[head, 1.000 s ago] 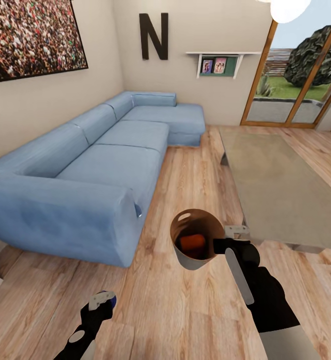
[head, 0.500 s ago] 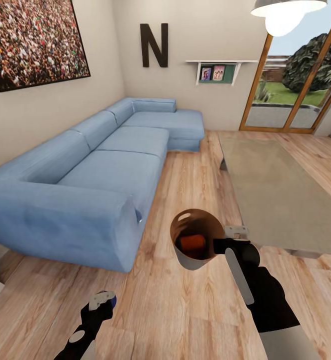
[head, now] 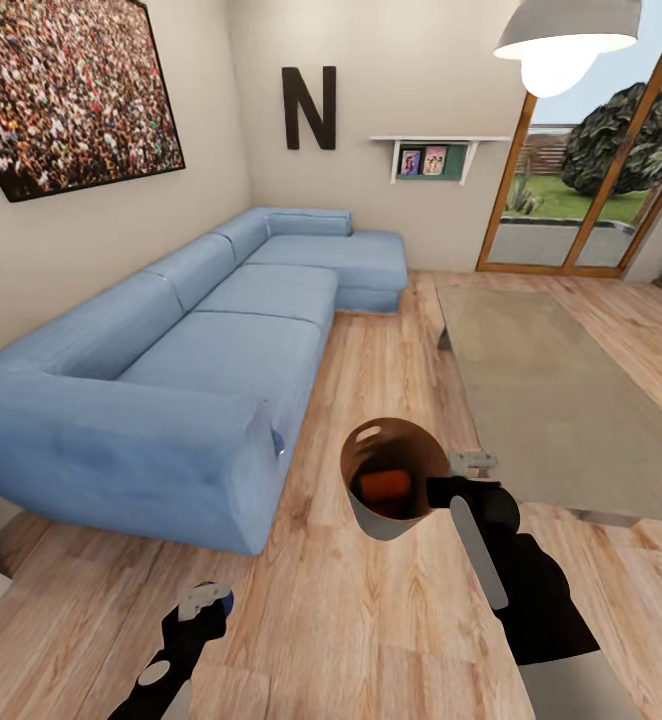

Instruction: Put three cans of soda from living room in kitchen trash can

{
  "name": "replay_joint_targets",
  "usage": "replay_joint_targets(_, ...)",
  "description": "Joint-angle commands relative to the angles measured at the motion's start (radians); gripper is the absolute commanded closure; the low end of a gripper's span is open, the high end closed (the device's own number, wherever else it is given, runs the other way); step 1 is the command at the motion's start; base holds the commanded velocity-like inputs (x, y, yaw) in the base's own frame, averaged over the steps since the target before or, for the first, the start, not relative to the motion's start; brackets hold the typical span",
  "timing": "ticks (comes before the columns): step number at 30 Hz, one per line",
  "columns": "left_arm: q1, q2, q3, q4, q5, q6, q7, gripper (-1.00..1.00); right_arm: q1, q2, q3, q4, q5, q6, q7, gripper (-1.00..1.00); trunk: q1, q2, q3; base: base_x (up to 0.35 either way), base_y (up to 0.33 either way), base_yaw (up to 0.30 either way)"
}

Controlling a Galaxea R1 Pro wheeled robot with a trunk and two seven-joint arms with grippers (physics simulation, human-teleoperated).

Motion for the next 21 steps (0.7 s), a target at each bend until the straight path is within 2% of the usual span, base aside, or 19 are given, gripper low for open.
replay_joint_targets(1, 0.000, 0.000, -0.004, 0.000, -0.001, 0.001, -0.009, 1.00, 0.000, 0.000, 0.000, -0.001, -0.001, -0.002, 0.002, 1.00, -0.004, 0.007, 0.005, 0.000, 0.000, 0.000)
replay_joint_targets(5, 0.000, 0.000, -0.033, 0.000, -0.001, 0.029, -0.061, 1.00, 0.000, 0.000, -0.001, -0.001, -0.001, -0.002, 0.002, 1.00, -0.019, 0.035, 0.024, 0.000, 0.000, 0.000)
replay_joint_targets(12, 0.000, 0.000, -0.042, -0.008, 0.001, 0.070, -0.102, 1.00, 0.000, 0.000, 0.000, -0.001, -0.001, -0.002, 0.002, 1.00, -0.046, 0.084, 0.057, 0.000, 0.000, 0.000)
replay_joint_targets(16, 0.000, 0.000, -0.043, -0.011, 0.001, 0.076, -0.195, 1.00, 0.000, 0.000, 0.000, -0.001, -0.001, -0.002, 0.002, 1.00, -0.062, 0.112, 0.076, 0.000, 0.000, 0.000)
replay_joint_targets(21, 0.000, 0.000, -0.045, -0.016, 0.001, 0.095, -0.232, 1.00, 0.000, 0.000, 0.000, -0.001, -0.001, -0.002, 0.002, 1.00, -0.073, 0.133, 0.094, 0.000, 0.000, 0.000)
